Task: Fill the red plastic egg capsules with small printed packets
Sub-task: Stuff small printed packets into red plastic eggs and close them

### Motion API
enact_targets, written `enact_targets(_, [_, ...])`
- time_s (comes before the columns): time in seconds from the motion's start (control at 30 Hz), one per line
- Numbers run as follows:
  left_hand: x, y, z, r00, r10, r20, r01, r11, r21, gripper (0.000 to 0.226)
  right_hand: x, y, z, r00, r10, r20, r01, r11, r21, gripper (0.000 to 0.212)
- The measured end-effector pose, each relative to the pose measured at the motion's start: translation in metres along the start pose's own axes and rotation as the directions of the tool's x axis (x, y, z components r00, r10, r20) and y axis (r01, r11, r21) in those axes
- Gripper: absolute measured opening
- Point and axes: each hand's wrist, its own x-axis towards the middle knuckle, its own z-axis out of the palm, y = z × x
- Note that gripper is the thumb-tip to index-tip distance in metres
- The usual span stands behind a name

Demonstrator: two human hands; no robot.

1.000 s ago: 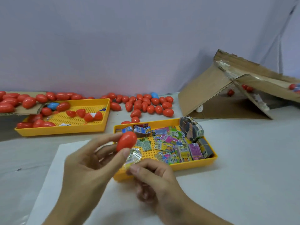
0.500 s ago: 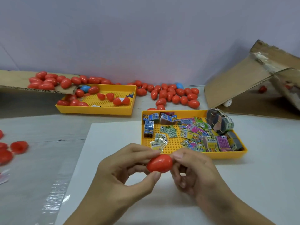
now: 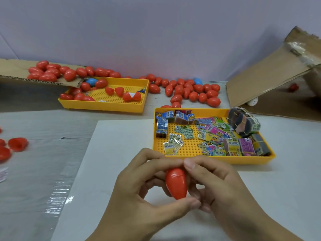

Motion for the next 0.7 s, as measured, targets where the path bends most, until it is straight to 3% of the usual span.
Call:
enact_targets(0.1, [0.000,0.001,0.002,0.992,0.087,-0.096,-0.073,0.987,0.141,0.045,-0.002,0.000,0.002,0.998,0.029,0.063,-0.028,1.000,-0.012,0.046])
enact_targets(0.17, [0.000,0.000,0.001,0.980,0.118,-0.159,-0.087,0.978,0.190,0.042,-0.004,0.000,0.004,0.991,0.022,0.131,-0.007,0.993,-0.119,0.051])
enact_targets(0.3, [-0.001,-0.004,-0.001,0.978,0.117,-0.172,-0.070,0.963,0.260,0.046,-0.008,0.003,0.007,0.981,-0.002,0.192,0.037,0.983,-0.178,0.042])
enact_targets(0.37, [-0.003,-0.007,0.001,0.984,0.093,-0.155,-0.056,0.973,0.225,0.044,-0.006,0.000,0.006,0.985,0.032,0.167,-0.009,0.990,-0.137,0.033])
enact_targets(0.47, [-0.005,-0.008,0.004,0.991,0.012,-0.131,0.001,0.995,0.097,0.049,-0.002,-0.003,0.001,0.992,0.070,0.103,-0.063,0.995,-0.072,0.039])
enact_targets(0.57, [-0.003,-0.008,0.004,0.991,-0.022,-0.134,0.019,1.000,-0.023,0.040,0.001,-0.004,-0.003,0.997,0.023,0.079,-0.020,0.999,-0.047,0.039])
enact_targets(0.7, [-0.002,-0.005,0.005,0.991,-0.001,-0.133,-0.005,0.999,-0.042,0.037,0.001,-0.005,-0.004,0.997,0.006,0.082,-0.003,0.999,-0.036,0.039])
